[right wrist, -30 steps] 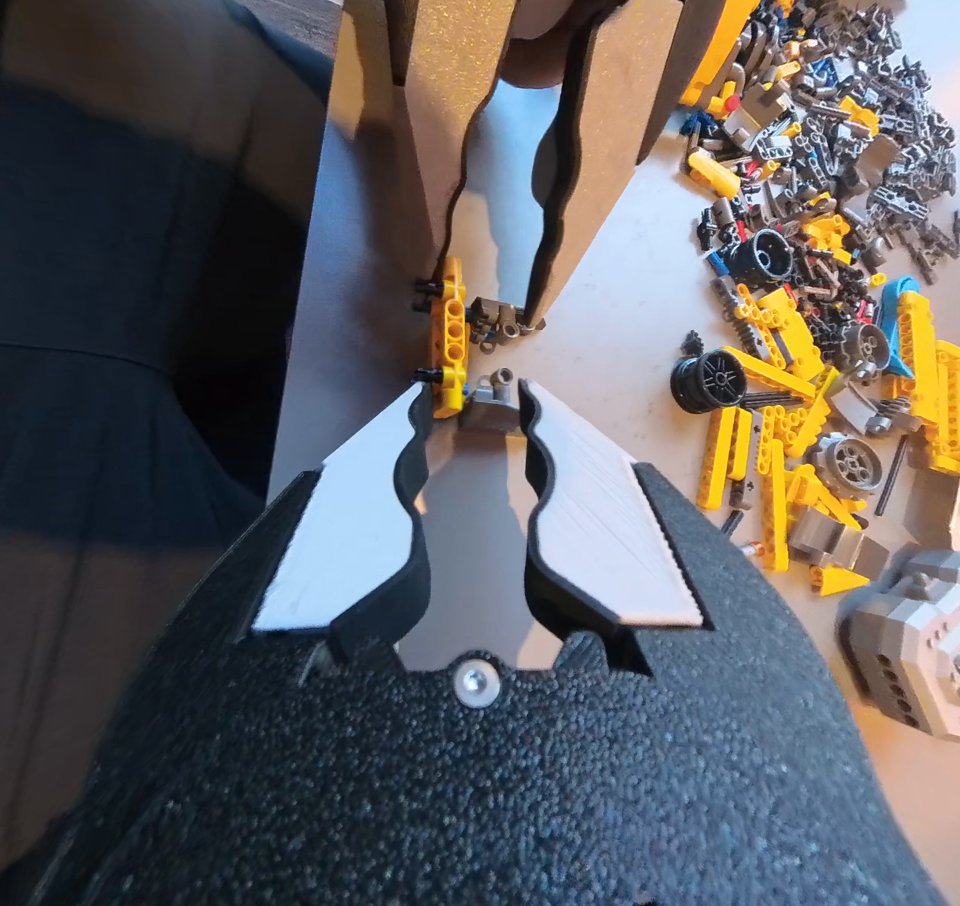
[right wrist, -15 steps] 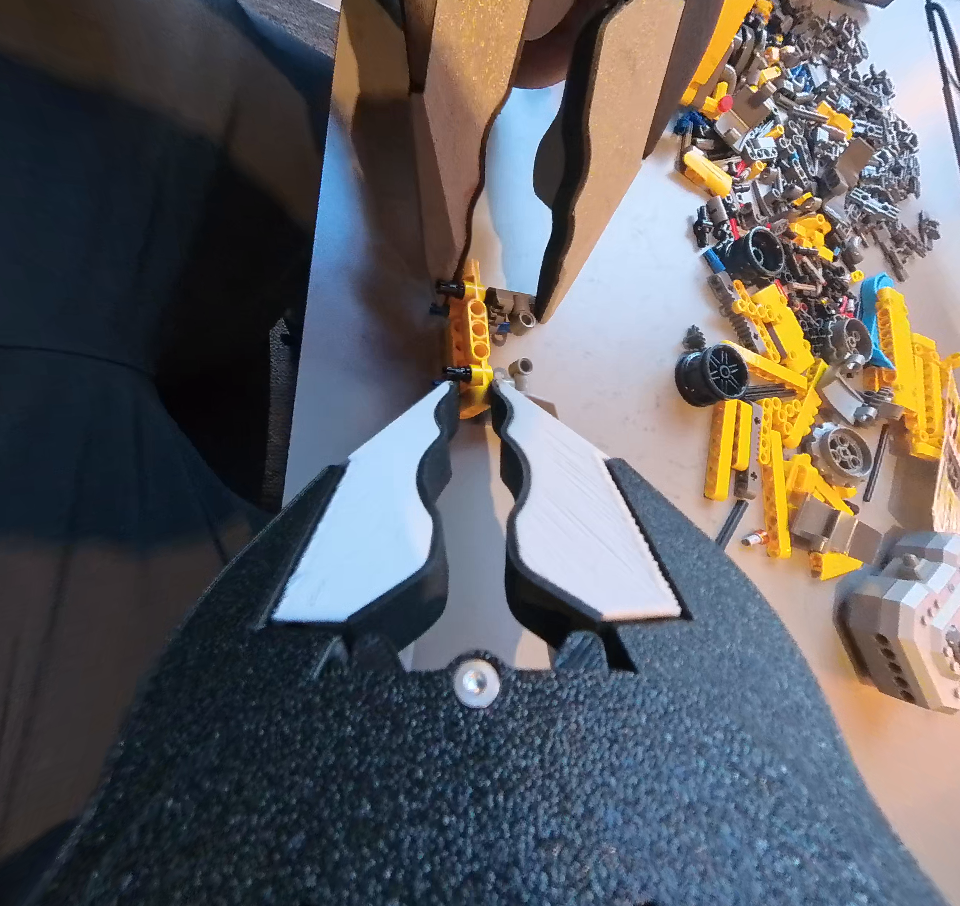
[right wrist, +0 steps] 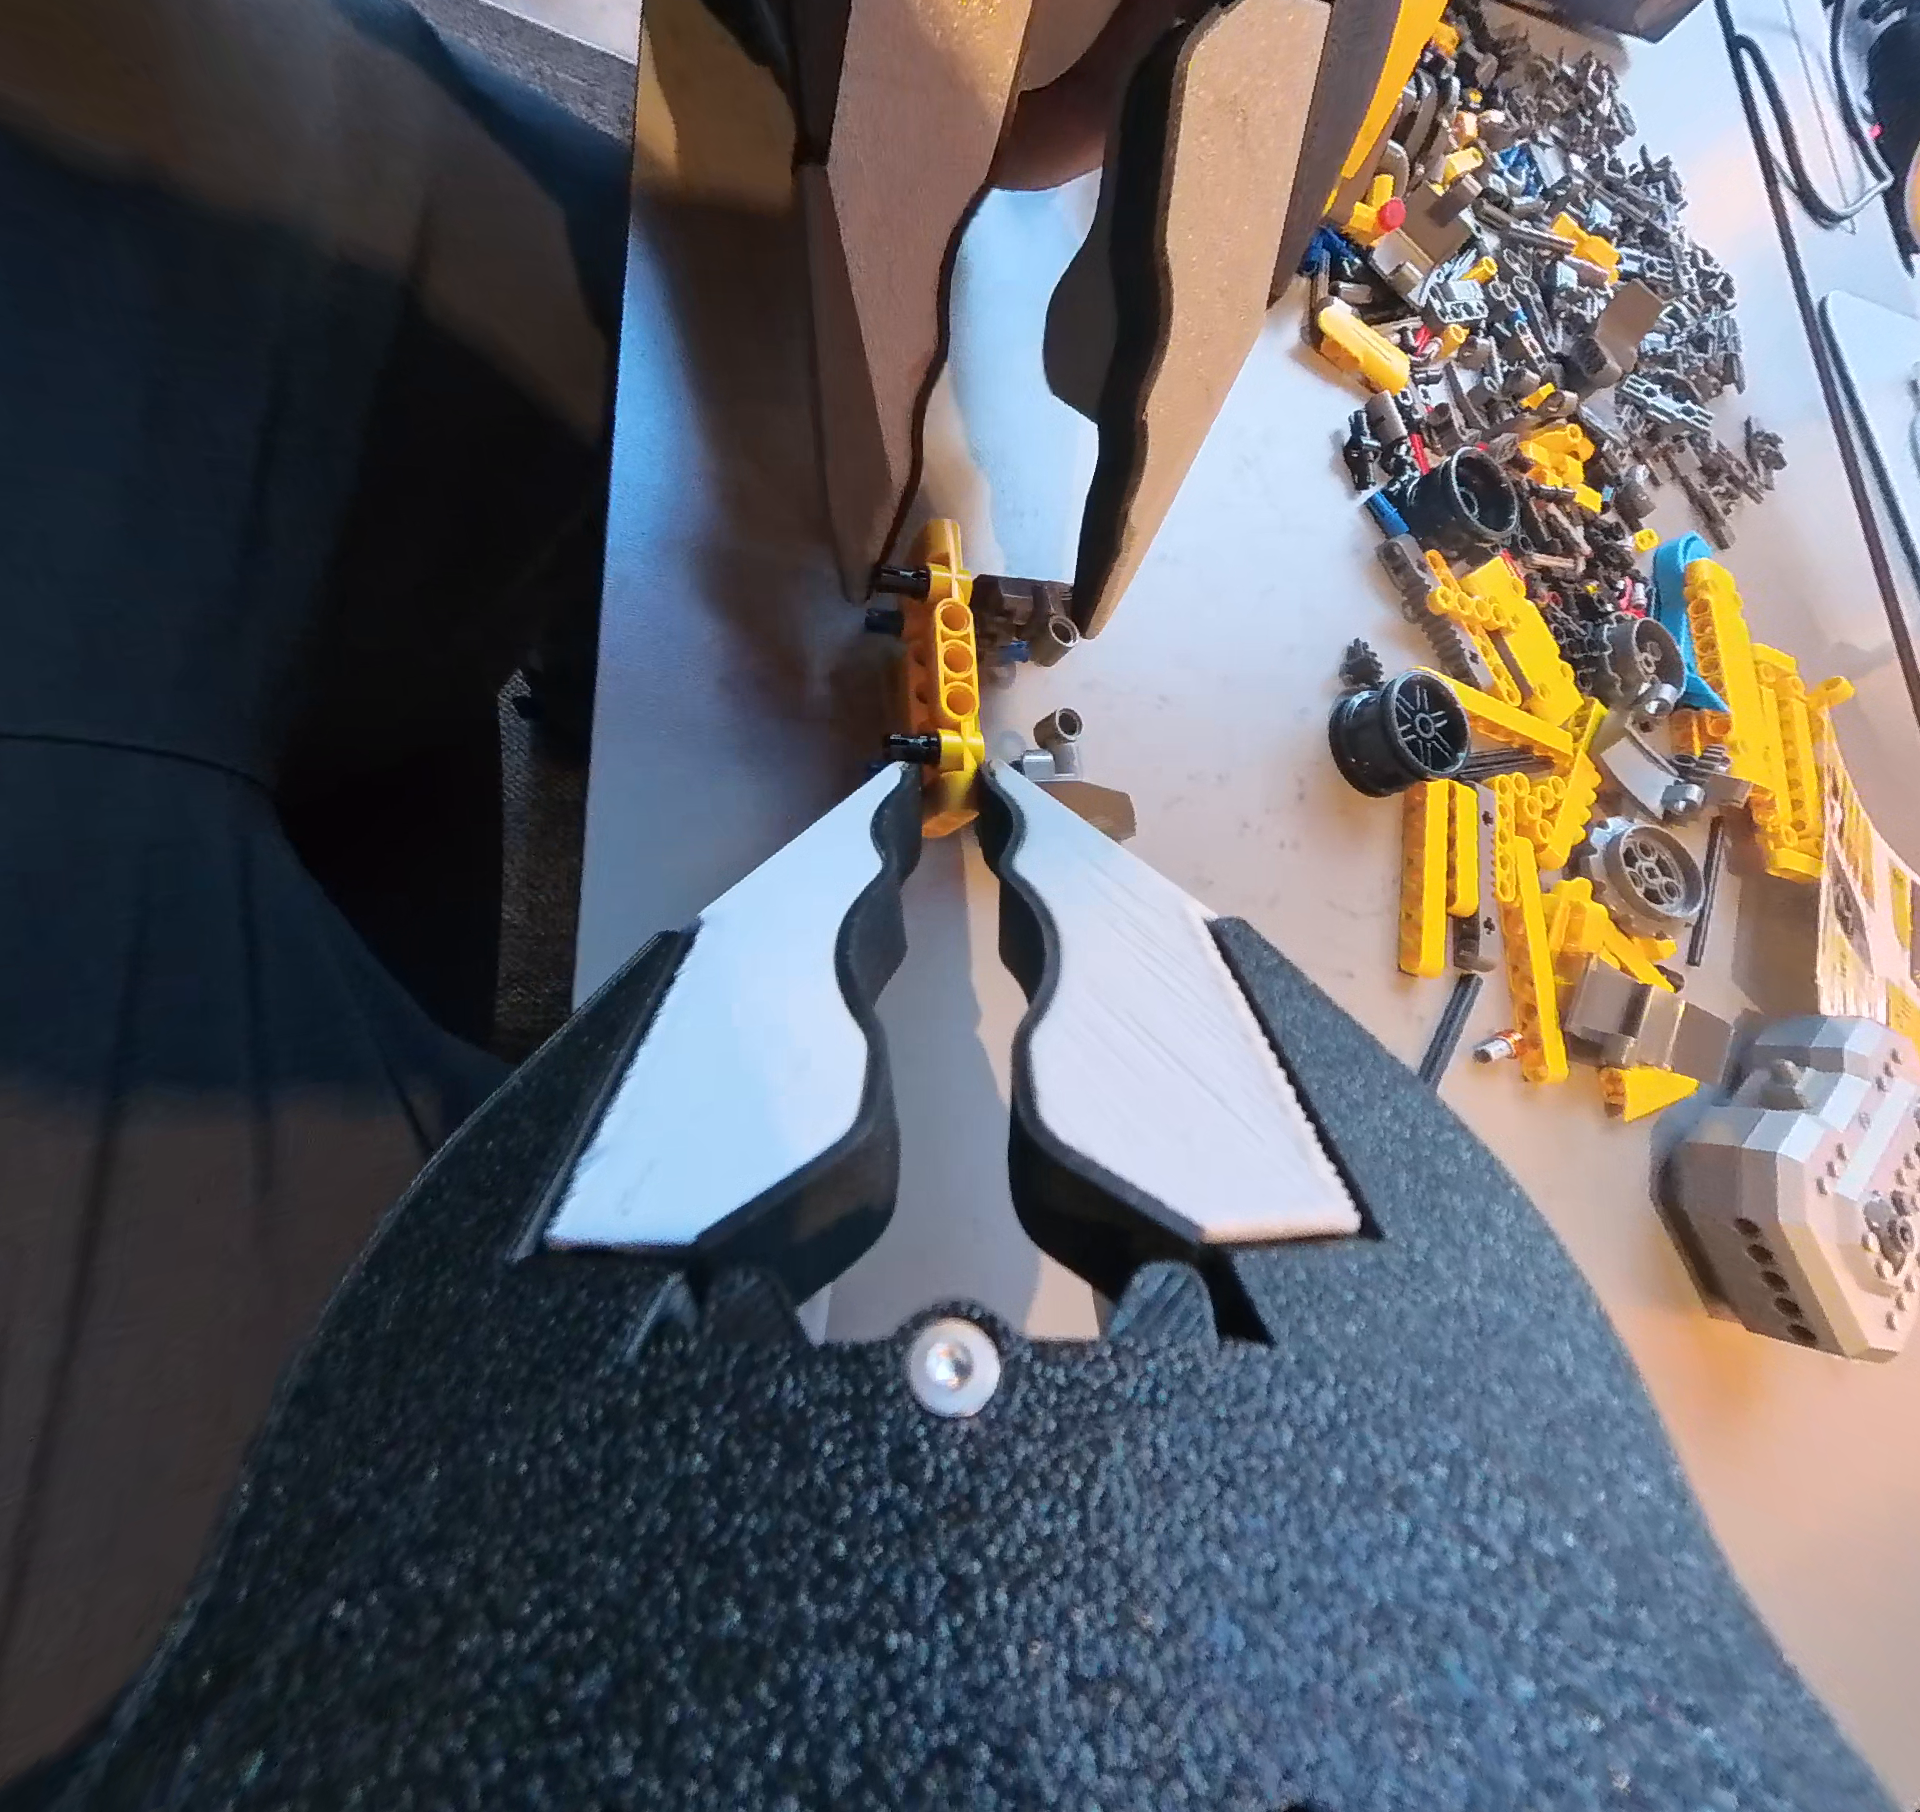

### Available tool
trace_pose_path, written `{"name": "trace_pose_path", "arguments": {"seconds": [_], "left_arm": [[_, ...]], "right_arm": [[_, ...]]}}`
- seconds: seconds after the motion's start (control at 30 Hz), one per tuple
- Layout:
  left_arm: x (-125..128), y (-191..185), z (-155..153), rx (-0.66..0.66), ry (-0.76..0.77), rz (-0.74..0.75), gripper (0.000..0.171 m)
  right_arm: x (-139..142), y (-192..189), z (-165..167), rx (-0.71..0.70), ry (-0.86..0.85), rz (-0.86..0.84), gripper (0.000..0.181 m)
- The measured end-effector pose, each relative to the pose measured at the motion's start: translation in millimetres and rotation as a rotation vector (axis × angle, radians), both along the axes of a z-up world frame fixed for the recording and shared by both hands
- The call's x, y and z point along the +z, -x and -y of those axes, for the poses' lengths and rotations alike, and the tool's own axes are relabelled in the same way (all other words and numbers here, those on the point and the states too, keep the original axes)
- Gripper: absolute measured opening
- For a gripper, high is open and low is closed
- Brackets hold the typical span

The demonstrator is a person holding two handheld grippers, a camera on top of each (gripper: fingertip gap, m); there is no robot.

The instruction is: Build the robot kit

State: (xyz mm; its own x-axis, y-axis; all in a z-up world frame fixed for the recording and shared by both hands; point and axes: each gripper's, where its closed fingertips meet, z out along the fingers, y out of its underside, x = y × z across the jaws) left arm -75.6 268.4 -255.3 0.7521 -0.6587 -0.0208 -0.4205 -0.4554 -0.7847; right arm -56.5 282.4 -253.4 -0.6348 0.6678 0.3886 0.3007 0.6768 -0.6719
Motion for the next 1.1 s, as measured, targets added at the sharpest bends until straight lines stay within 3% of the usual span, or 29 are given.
{"name": "trace_pose_path", "arguments": {"seconds": [0.23, 0.57, 0.77, 0.97, 1.1], "left_arm": [[-3, 2, -2, 0.011, -0.024, -0.086, 0.041], [-2, 2, -3, 0.016, -0.023, -0.039, 0.037], [-2, 2, -3, 0.01, -0.021, -0.046, 0.038], [-2, 2, -2, 0.003, -0.023, -0.04, 0.037], [-2, 4, -2, 0.005, -0.025, -0.045, 0.038]], "right_arm": [[0, 3, -1, 0.006, -0.003, -0.001, 0.01], [2, 8, -6, -0.009, -0.004, 0.012, 0.012], [4, 14, -11, -0.026, -0.036, 0.008, 0.034], [0, 18, -12, 0.051, 0.047, 0.106, 0.044], [-2, 17, -8, 0.129, 0.069, 0.161, 0.033]]}}
